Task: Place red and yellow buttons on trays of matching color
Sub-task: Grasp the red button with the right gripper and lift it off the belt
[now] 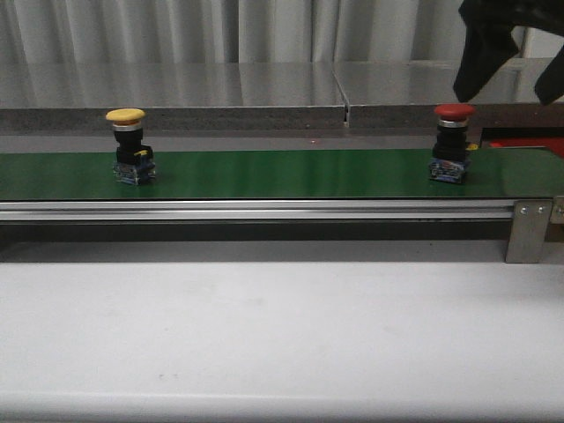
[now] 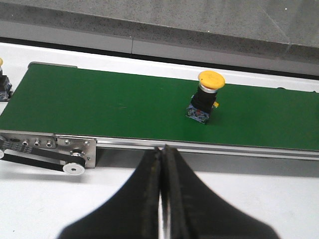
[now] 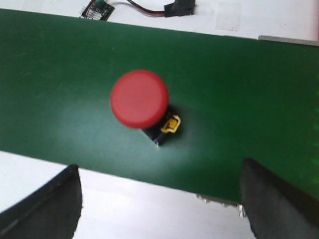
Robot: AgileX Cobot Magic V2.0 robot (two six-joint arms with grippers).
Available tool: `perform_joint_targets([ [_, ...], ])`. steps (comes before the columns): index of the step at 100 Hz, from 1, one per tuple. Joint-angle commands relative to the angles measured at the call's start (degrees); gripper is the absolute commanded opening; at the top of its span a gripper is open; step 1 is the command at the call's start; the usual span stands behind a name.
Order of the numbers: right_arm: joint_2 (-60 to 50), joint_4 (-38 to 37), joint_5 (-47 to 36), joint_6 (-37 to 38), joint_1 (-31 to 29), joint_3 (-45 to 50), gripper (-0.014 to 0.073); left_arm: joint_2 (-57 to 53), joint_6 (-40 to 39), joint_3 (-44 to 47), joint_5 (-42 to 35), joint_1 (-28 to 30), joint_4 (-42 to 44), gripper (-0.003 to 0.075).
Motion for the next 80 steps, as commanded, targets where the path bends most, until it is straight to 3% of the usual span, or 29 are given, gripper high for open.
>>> perform_joint_targets([
  [1,1.77,0.33,-1.76,-0.8,0.17,-5.35,0.0636,-0.15,-0.06,-1.57,-4.42,-0.35,-0.74,-0.0019],
  [26,10.67,-0.35,-0.81,-0.8,0.04,-12.29,0.0615,-0.15,-0.06,-1.57,-4.42,-0.35,-0.74,-0.0019],
  [36,13.24,-0.35,1.5,-0.8,-0.54,-14.23,0.0474,-0.15,-0.06,-1.57,-4.42,-0.35,-0.74,-0.0019],
  [48,13.96,-0.35,6.15,-0.8,-1.88,-16.26,0.0181,-0.15,-0.06,-1.57,-4.42,-0.35,-0.74,-0.0019],
  [55,13.82,-0.35,7.85,-0.8,-3.19,-17.81,0.008,-0.15,-0.06,-1.57,-4.42,-0.35,-0.74,-0.0019],
  [80,15.13,-0.35,11.39,-0.8,-12.14,-26.78,0.0054,-0.15,-0.06,-1.57,-4.42,-0.35,-0.74,-0.0019],
])
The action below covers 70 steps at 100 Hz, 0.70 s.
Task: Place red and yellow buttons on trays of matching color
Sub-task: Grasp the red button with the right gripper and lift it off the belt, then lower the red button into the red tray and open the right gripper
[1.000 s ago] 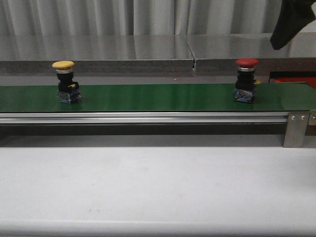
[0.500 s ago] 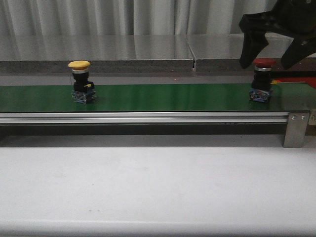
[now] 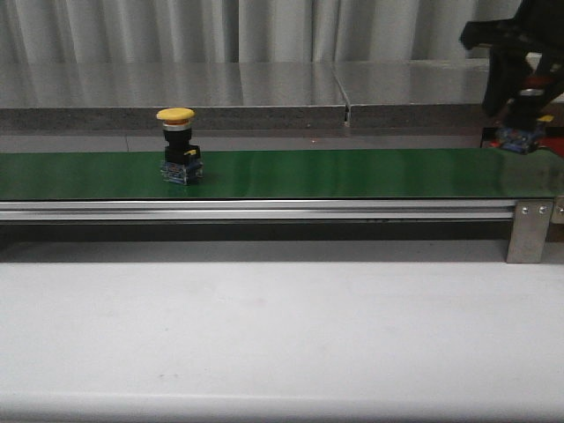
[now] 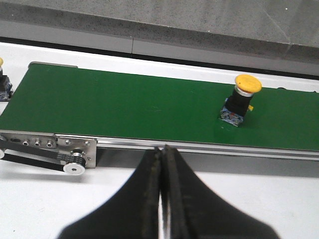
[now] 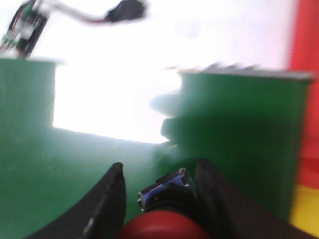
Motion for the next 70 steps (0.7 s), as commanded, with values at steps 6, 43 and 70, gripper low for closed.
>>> perform_joint_targets([
  [6,-1.03,-0.11,-1.78,-0.62,-6.65,-6.42,0.0054,-0.15,-0.06,-1.57,-4.42,-0.35,-0.65,-0.0019],
  [43,9.21,-0.11,-3.91,-5.61,-13.73,-16.03,0.0054,-0.15,-0.06,-1.57,-4.42,-0.35,-0.65,-0.0019],
  [70,15.14,0.03,-7.52,-6.61,-13.86,-19.12,0.0054,-0.15,-0.06,-1.57,-4.42,-0.35,-0.65,-0.0019],
])
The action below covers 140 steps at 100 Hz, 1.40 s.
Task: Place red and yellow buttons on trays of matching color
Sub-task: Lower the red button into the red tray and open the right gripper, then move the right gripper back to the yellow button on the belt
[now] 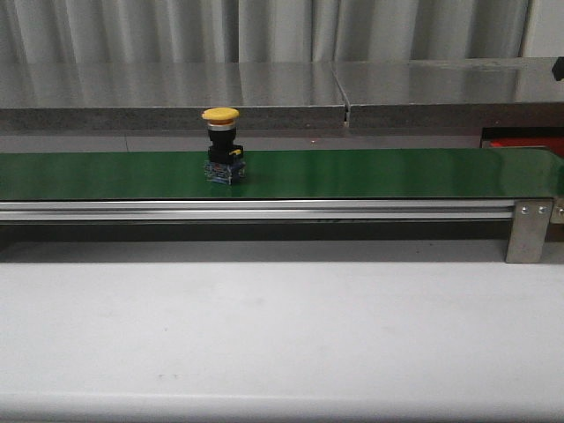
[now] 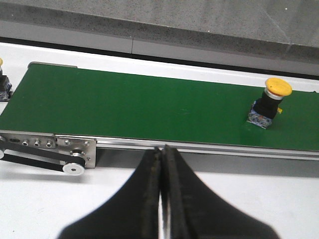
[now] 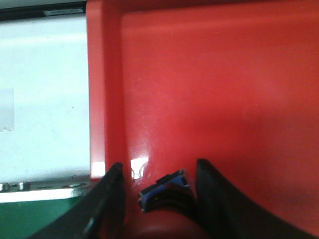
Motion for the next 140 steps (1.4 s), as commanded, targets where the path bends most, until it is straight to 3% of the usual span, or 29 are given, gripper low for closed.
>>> perform_joint_targets([
  [1,-1.85,0.63,-3.3,-0.86,-0.41,-2.94,0.0054,-0.15,-0.06,-1.57,-4.42,-0.35,-0.65,-0.0019],
  [51,2.85,1.3,-2.36,-0.86,-0.48,-3.59,0.0081,-0.15,-0.06,-1.57,-4.42,-0.35,-0.65,-0.0019],
  [63,2.85,1.3,-2.59,-0.86,-0.58,-3.59,0.022,-0.15,-0.06,-1.57,-4.42,-0.35,-0.65,-0.0019],
  [78,2.68,0.9,-3.24,-0.86,-0.94,-3.59,0.048,-0.15,-0.06,-1.57,-4.42,-0.35,-0.65,-0.0019],
  [89,2.47,0.91,-2.97,-0.86,-1.39,-4.69,0.0574,-0.15,-0.06,-1.57,-4.42,-0.35,-0.65,-0.0019],
  [119,-0.18,-1.16,6.77,-0.86,-1.82,-12.79,0.0585,-0.15,-0.06,-1.57,-4.42,-0.35,-0.65,-0.0019],
  [140,-6.67,-0.24,10.39,-1.2,-1.72,-12.93,0.0585,-0.15,-0.06,-1.57,-4.42,-0.35,-0.65,-0.0019],
])
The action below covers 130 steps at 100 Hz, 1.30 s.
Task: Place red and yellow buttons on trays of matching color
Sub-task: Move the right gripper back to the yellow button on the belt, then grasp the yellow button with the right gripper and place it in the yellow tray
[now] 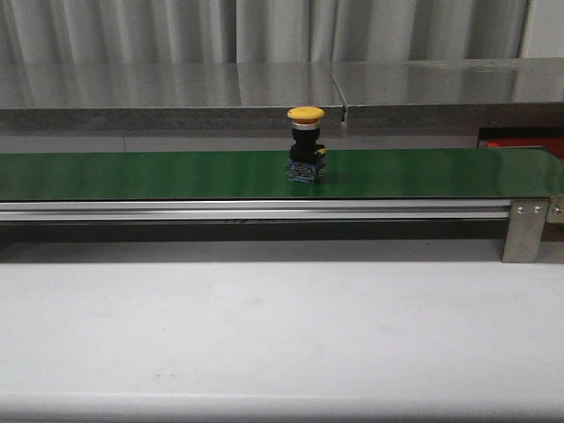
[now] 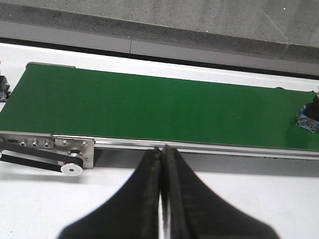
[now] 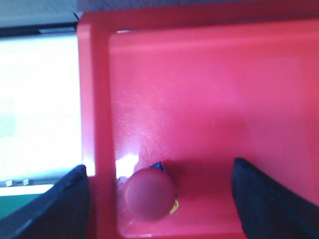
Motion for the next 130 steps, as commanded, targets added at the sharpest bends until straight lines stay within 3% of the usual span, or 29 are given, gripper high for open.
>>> perform_joint_targets([
  [1,-7.38,1.06,-0.1,-0.95,-0.21,-1.73,0.0585,-0.15,-0.06,-1.57,-4.42,-0.35,-0.65,-0.0019],
  [23,-16.55,5.84,0.7,-6.44,1.49,5.94,0.0585,-0.15,-0.06,-1.57,-4.42,-0.35,-0.65,-0.0019],
  [52,-30.39,7.22,-6.87,-12.46,6.75,28.87,0.0584,-0.15,-0.06,-1.57,-4.42,-0.35,-0.65,-0.0019],
  [75,-34.44,7.42,-12.22,-14.51,12.36,42.98,0.0584,-0.15,-0.06,-1.57,-4.42,-0.35,-0.65,-0.0019],
  [110,-32.48,8.57,-20.1,-14.51,23.28,45.83,0.0584,-0.15,-0.06,-1.47,-4.42,-0.35,-0.65,-0.0019],
  [130,-28.04,10.02,-19.84,-14.51,25.78,41.72,0.0584,-0.15,-0.06,-1.47,-4.42,-0.35,-0.65,-0.0019],
])
